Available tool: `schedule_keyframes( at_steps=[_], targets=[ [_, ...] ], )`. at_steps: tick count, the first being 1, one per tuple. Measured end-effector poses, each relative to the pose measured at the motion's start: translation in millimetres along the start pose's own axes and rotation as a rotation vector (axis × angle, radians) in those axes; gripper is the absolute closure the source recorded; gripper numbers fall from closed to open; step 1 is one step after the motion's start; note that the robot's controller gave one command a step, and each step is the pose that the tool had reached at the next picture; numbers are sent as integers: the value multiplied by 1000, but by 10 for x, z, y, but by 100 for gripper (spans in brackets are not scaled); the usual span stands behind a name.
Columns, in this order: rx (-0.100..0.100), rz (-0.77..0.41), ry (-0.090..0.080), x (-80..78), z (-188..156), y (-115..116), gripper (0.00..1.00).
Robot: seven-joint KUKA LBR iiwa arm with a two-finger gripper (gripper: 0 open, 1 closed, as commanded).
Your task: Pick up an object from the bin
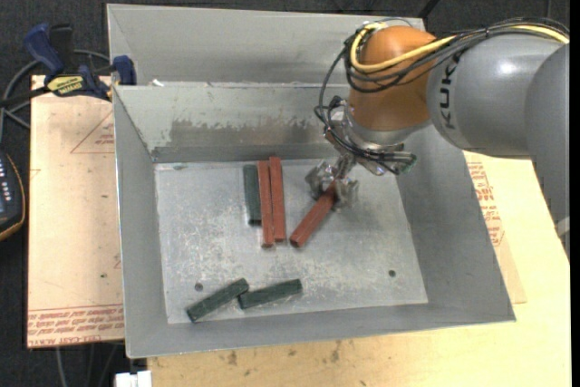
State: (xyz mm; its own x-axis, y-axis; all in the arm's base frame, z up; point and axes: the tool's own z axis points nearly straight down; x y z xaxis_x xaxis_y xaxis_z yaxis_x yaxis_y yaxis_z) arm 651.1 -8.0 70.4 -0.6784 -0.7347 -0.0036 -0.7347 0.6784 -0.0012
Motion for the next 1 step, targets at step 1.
schedule_keyframes(
  at_steps=[1],
  targets=[
    [6, -212, -5, -94, -1143, 21, 100]
  ],
)
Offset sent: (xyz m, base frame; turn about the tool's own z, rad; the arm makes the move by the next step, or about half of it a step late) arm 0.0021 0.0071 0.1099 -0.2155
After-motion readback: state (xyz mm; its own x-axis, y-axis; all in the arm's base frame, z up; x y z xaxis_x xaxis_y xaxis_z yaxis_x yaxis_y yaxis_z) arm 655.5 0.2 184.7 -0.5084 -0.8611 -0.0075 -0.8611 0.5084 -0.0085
